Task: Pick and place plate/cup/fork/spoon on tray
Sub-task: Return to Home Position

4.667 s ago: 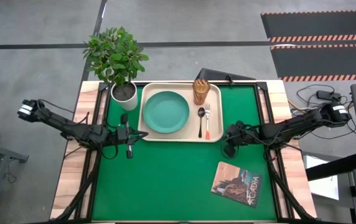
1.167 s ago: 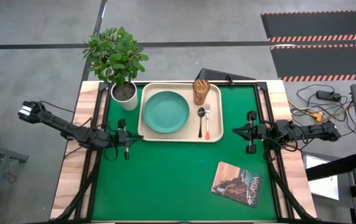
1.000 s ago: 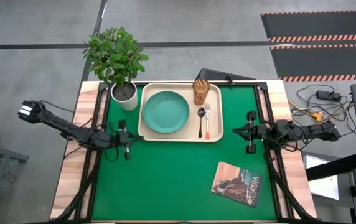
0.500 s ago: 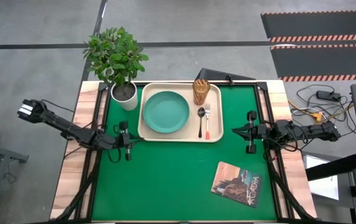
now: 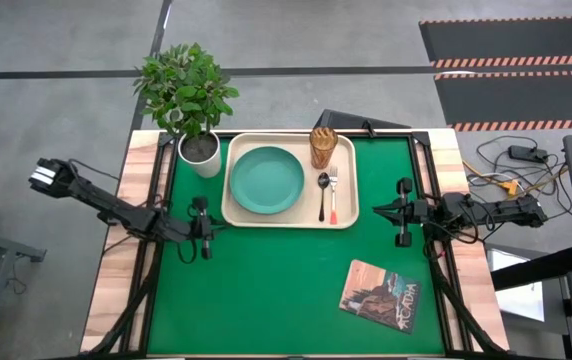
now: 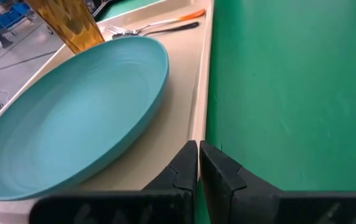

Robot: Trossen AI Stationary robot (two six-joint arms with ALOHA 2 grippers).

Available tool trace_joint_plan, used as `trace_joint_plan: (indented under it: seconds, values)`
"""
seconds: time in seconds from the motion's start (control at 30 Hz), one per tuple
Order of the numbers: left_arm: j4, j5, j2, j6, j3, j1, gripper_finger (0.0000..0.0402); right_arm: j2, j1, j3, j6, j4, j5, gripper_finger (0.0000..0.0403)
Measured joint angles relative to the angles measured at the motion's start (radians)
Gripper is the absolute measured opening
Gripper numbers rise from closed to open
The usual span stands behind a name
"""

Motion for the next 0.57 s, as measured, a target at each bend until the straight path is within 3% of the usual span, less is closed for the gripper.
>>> trace_joint_plan:
  seconds: [0.57]
  values:
    - [0.0, 0.0, 0.088, 0.0, 0.0, 0.0, 0.0, 0.0, 0.0, 0.0, 0.0, 0.0, 0.0, 0.0009]
